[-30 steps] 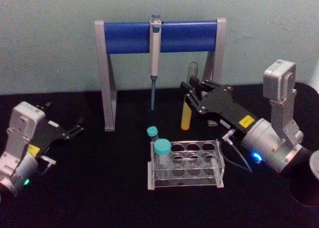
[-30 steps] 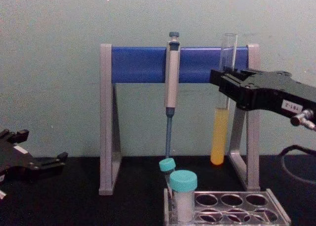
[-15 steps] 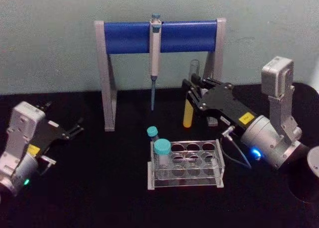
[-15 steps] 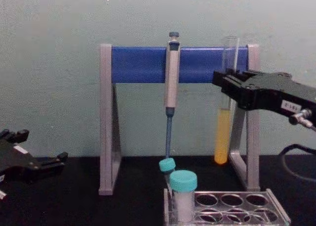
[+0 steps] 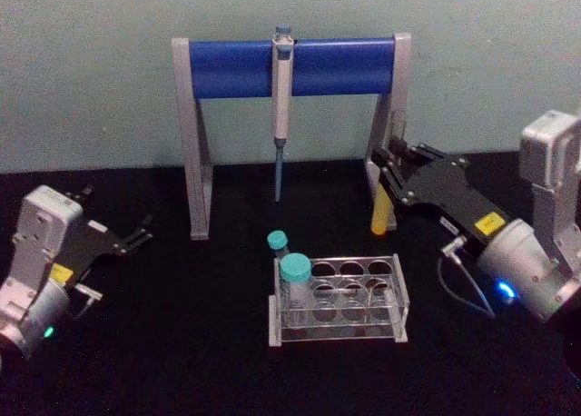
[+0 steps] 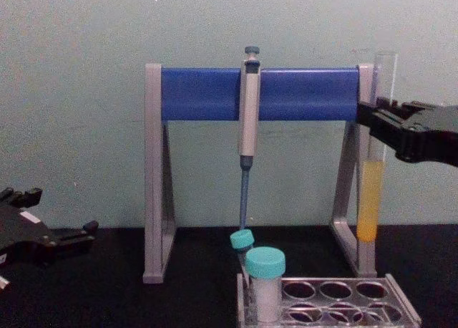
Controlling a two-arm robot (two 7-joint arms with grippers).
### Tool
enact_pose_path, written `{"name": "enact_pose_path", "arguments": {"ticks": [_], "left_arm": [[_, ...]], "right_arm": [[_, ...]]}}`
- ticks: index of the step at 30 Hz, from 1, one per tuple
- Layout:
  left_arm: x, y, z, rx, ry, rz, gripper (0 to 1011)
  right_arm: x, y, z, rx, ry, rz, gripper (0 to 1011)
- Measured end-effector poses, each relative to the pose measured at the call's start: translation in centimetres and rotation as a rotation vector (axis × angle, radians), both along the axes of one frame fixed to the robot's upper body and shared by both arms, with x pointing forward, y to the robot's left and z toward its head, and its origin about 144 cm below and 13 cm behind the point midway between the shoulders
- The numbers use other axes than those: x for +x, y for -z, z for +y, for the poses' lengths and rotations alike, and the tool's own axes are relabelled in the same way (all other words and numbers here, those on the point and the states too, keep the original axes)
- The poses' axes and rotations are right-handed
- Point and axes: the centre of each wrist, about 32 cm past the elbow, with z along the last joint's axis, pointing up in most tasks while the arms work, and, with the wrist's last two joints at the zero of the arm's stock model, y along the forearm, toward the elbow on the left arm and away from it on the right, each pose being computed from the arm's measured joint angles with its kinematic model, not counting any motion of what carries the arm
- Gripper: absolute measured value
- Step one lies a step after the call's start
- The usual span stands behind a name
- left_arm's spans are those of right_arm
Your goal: Pick up the test tube from the test tube rack, shake it, then place it back into the test tube rack.
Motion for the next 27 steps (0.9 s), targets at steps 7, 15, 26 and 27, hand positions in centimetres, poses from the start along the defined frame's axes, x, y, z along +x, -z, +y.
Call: {"name": "enact_pose_path", "arguments": {"ticks": [7,15,26,27], "left_arm": [[0.0,0.0,0.0,0.0,0.0,0.0,1001],[0.0,0.0,0.0,0.0,0.0,0.0,1001],[0.0,0.0,0.0,0.0,0.0,0.0,1001],[0.0,0.0,0.0,0.0,0.0,0.0,1001]], "right_arm": [[-1.9,0.1,0.2,0.002,-0.056,0.011,225],[-1.8,0.4,1.7,0.03,-0.146,0.024,225],[0.8,0.7,2.9,0.054,-0.134,0.024,225],[0.9,0.7,2.8,0.056,-0.125,0.024,225]]}}
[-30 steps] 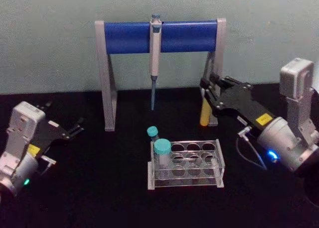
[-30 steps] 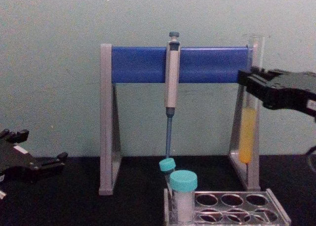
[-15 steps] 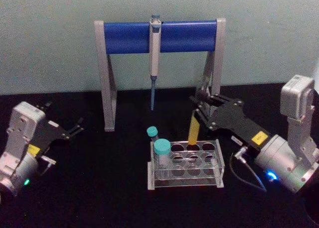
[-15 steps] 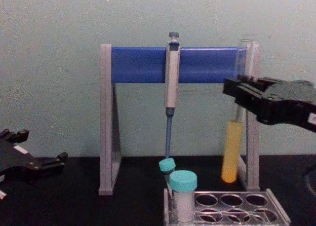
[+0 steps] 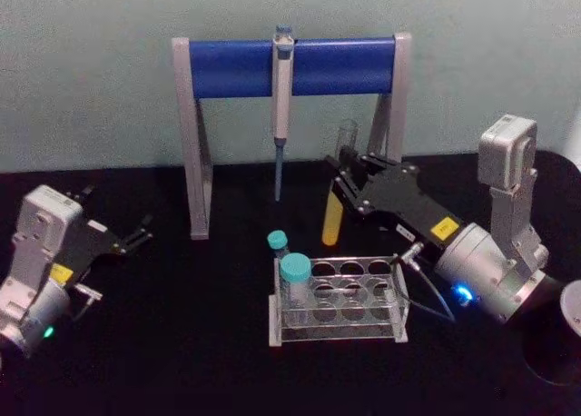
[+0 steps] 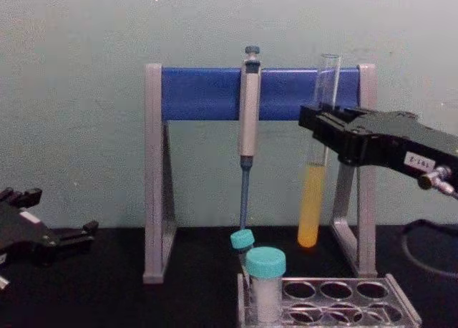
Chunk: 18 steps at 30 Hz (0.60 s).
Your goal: Pick up the test tube from the test tube rack, shake it, then place it back into the test tube rack.
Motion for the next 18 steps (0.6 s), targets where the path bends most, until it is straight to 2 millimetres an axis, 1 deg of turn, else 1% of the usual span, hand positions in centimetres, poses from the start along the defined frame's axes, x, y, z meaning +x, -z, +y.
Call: {"name": "enact_pose_path", "arguments": {"ticks": [7,18], "left_arm": [[0.0,0.0,0.0,0.0,0.0,0.0,1001],[0.0,0.0,0.0,0.0,0.0,0.0,1001]], "right_arm": [[0.29,-0.06,-0.38,0.001,0.034,-0.001,225],[0.0,-0.25,-0.98,-0.006,0.066,-0.008,225]]}}
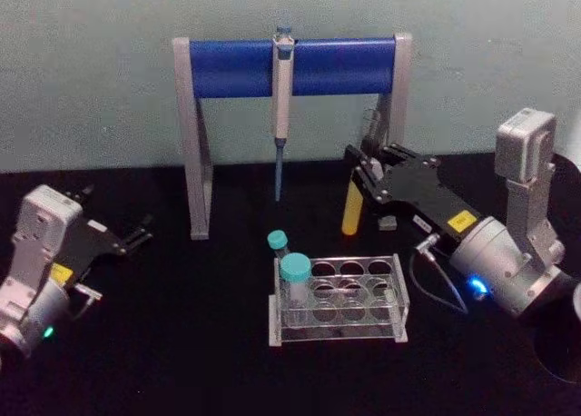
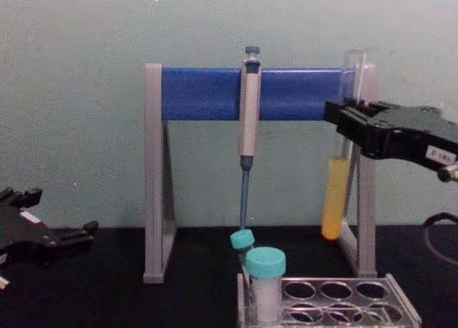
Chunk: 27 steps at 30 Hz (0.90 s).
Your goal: Pick up the test tube from the test tube rack, shake it, then place it back into the test tube rack.
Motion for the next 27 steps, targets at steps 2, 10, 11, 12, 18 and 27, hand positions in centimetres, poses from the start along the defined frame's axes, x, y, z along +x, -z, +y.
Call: {"name": "enact_pose_path", "arguments": {"ticks": [2,10,11,12,18,27], "left_arm": [[0.0,0.0,0.0,0.0,0.0,0.0,1001],[0.0,0.0,0.0,0.0,0.0,0.0,1001],[0.0,0.0,0.0,0.0,0.0,0.0,1001],[0.0,0.0,0.0,0.0,0.0,0.0,1001],[0.0,0.0,0.0,0.0,0.0,0.0,1001],[0.0,0.0,0.0,0.0,0.0,0.0,1001]], "right_arm": [[-0.1,0.0,-0.2,-0.003,0.007,-0.001,225],[-1.6,-0.1,-1.5,-0.024,0.034,0.0,225],[-2.0,-0.1,-1.7,-0.028,0.034,0.002,225],[-2.0,-0.1,-1.7,-0.028,0.034,0.002,225],[-3.7,-0.1,-1.8,-0.047,-0.006,0.011,225],[-3.9,0.2,-0.5,-0.033,-0.092,0.028,225]]}}
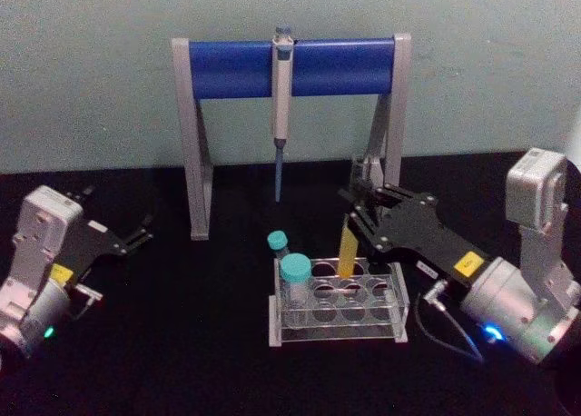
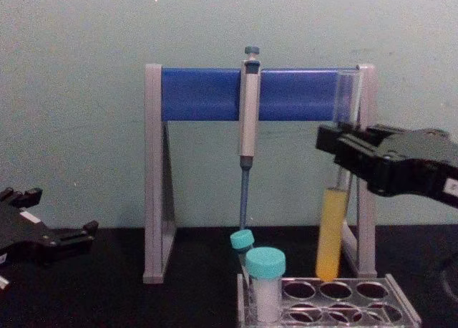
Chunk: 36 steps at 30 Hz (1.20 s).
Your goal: Pick up the test tube from the test tube rack, shake it, then place it back into the test tube rack.
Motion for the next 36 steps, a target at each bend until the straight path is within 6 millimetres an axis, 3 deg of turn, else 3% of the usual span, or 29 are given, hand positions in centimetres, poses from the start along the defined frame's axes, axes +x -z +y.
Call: {"name": "enact_pose_path", "arguments": {"ticks": [8,17,36], "left_arm": [[0.0,0.0,0.0,0.0,0.0,0.0,1001],[0.0,0.0,0.0,0.0,0.0,0.0,1001],[0.0,0.0,0.0,0.0,0.0,0.0,1001]], "right_arm": [[1.7,0.2,1.1,0.028,-0.016,-0.015,225],[3.6,0.1,1.0,0.032,0.027,-0.03,225],[3.9,0.0,0.1,0.029,0.087,-0.033,225]]}}
